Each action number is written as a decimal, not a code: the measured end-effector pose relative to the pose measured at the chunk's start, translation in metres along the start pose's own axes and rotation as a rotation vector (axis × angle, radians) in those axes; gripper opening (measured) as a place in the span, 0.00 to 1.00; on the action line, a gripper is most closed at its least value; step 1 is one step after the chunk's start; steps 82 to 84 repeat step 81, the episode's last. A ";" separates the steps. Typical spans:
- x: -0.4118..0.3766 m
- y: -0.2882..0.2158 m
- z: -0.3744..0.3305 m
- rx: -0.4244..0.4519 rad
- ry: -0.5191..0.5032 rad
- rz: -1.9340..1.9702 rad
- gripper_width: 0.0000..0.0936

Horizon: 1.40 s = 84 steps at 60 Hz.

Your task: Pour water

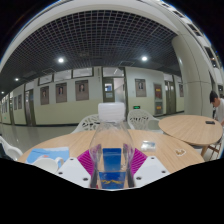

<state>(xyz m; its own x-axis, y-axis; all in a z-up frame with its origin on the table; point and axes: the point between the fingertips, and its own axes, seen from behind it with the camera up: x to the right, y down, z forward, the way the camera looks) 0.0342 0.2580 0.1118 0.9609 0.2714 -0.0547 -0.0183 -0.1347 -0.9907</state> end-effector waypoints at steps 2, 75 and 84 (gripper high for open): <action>0.003 0.004 0.007 -0.007 -0.009 0.000 0.45; -0.046 0.029 -0.189 -0.131 -0.258 -0.018 0.91; -0.052 0.030 -0.203 -0.135 -0.294 0.000 0.91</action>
